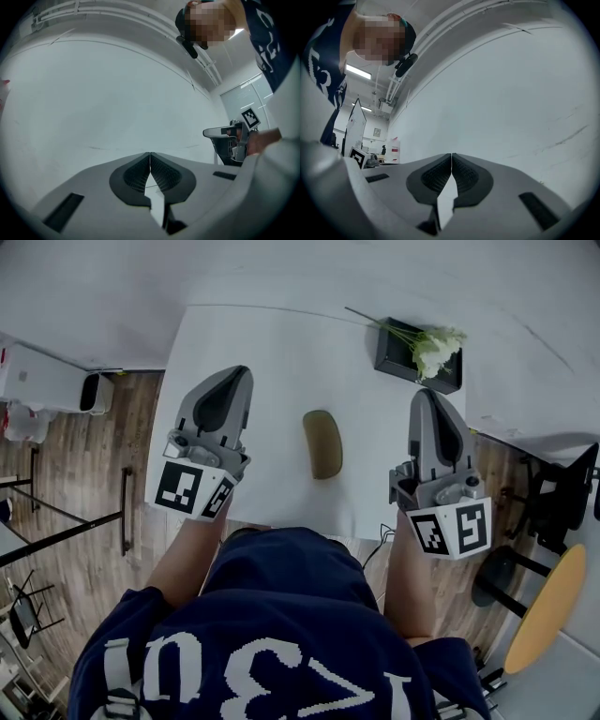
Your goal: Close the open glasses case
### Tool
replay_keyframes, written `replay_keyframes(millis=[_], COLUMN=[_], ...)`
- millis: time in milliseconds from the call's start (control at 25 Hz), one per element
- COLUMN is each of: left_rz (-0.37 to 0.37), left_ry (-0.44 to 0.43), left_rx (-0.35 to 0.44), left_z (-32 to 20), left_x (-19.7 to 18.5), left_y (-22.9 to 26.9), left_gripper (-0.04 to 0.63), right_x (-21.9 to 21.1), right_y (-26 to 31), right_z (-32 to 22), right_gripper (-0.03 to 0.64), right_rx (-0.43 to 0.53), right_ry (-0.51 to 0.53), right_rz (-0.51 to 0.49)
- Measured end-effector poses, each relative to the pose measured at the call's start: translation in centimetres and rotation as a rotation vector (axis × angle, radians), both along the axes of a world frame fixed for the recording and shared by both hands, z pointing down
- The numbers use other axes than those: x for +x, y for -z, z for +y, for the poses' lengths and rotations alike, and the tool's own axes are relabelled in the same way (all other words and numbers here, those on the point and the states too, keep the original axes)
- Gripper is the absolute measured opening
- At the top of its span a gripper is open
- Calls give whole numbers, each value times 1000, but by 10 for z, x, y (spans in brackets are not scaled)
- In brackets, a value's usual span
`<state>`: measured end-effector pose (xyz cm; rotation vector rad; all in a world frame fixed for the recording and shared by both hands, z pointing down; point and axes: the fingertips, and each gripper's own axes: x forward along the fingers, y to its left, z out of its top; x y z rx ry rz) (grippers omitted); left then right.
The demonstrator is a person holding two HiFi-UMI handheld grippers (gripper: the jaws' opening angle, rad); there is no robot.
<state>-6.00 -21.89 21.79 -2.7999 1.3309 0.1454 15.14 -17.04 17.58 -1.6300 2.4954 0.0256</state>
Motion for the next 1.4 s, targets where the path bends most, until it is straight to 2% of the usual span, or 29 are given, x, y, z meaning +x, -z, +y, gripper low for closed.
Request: replay_keyframes(millis=[240,480,680,840,880,1000,1160,1280,1400], left_rz=[-3,-18,-87,-107,-111,-131,-159,-188,-212], left_ry=[-28,-79,-129,-167,-176,-205,-242,-244,-283], left_rx=[-37,-102,-171,-229,-244,-279,-317,-373,-420], left_z=[1,2,6,10,10,13,17,20,29], left_x=[3,15,28,33,34,41,48,52,62], left_y=[-21,-61,-114,-146,-152,-172,-192,-209,-223], left_gripper=[15,15,15,15,15,15,15,15,15], right_x=[-5,-6,-13,-22,-25,-34,-51,-51,-50], right_y=[-23,-84,-162,-217,-232,-274,-303,-320,-327], right_z=[1,5,16,30,34,48,65,75,80], right_gripper=[25,26,26,28,33,137,163,164,135], right_rx=[-66,-219,-381,-503,-536,-640,-731,-781,-798], right_ry=[-17,-19,-6,6,7,13,34,23,34], right_rz=[14,33,50,62,92,155,145,96,84])
